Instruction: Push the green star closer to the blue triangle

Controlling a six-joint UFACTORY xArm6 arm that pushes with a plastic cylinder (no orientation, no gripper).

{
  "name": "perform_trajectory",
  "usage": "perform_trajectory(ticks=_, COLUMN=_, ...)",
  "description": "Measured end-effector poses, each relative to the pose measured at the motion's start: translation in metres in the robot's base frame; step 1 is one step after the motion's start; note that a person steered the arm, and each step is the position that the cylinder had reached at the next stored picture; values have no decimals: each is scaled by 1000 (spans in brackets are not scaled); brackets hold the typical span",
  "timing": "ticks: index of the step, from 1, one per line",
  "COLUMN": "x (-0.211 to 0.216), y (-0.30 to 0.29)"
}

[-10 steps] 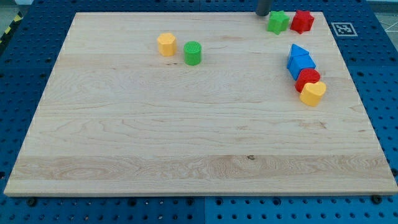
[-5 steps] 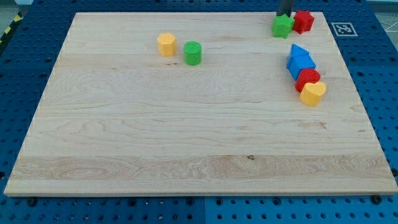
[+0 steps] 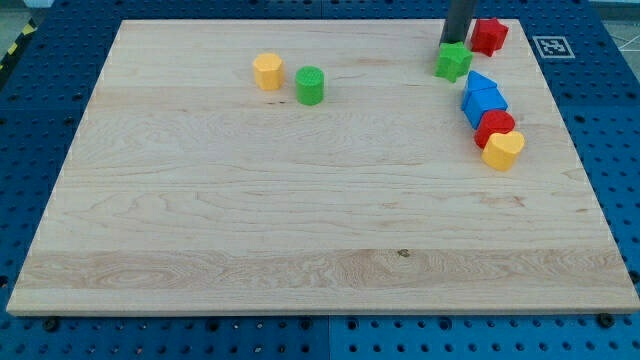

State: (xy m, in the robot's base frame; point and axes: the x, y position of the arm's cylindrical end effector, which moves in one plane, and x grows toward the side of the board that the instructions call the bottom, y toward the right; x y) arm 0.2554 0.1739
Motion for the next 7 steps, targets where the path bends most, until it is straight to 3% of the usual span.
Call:
perform_trajectory(ticks=2, x=3, y=-12)
perform_trajectory(ticks=4, x=4, y=24)
perform_trajectory(ticks=7, x=21, y=24)
